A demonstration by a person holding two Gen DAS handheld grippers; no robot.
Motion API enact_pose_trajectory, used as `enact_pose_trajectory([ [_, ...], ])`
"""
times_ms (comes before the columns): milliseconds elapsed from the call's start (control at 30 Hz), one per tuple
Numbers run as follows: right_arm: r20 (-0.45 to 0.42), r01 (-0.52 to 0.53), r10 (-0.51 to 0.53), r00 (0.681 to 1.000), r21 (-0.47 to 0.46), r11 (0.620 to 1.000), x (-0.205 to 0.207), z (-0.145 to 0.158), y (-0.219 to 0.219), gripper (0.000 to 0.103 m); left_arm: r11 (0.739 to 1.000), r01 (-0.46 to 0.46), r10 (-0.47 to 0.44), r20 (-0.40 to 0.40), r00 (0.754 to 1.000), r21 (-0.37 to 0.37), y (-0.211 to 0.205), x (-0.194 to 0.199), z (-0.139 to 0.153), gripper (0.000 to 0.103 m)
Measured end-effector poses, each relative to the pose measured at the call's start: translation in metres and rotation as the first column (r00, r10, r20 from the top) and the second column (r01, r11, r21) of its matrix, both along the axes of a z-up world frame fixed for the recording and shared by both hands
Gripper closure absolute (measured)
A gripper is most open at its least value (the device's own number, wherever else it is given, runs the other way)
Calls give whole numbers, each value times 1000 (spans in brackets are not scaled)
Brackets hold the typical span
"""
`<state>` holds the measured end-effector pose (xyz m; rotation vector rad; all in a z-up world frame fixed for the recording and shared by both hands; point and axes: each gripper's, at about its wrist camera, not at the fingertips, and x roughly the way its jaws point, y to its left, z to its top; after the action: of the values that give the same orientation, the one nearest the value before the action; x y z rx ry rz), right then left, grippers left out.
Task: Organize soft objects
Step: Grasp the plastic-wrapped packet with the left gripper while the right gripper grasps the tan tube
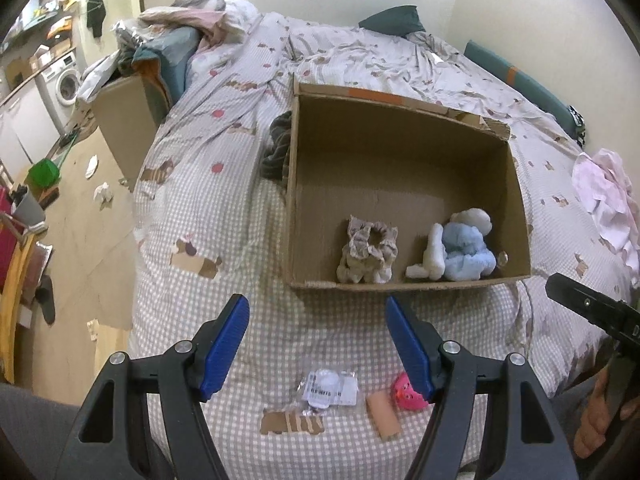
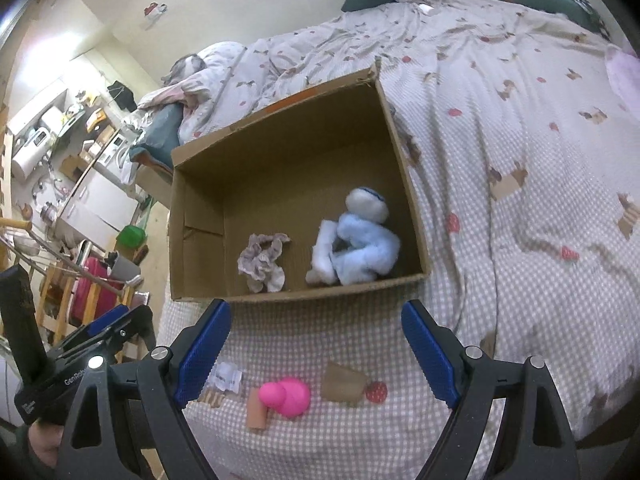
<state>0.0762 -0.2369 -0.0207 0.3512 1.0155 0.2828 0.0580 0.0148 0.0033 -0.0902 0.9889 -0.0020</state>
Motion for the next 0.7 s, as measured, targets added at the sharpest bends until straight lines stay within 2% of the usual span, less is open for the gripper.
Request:
enact_pose_trajectory([
  [300,-31,5,-5,999,-3,1000,-16,-7,-1,11,1000,-11,10,-62,998,-6,4,-8,-16,35],
  [433,-47,9,-10,999,-23,1000,-17,-12,-6,11,998,-63,61,-102,993,-16,18,-3,-28,35],
  [600,-91,28,-27,995,10,1000,-18,-23,-13,11,982,-178,158,-225,961,-70,45,1,-54,35],
  [700,-112,31,-30,993,10,999,-16,-27,-13,11,976,-188,148,-306,940,-106,47,2,-73,35],
])
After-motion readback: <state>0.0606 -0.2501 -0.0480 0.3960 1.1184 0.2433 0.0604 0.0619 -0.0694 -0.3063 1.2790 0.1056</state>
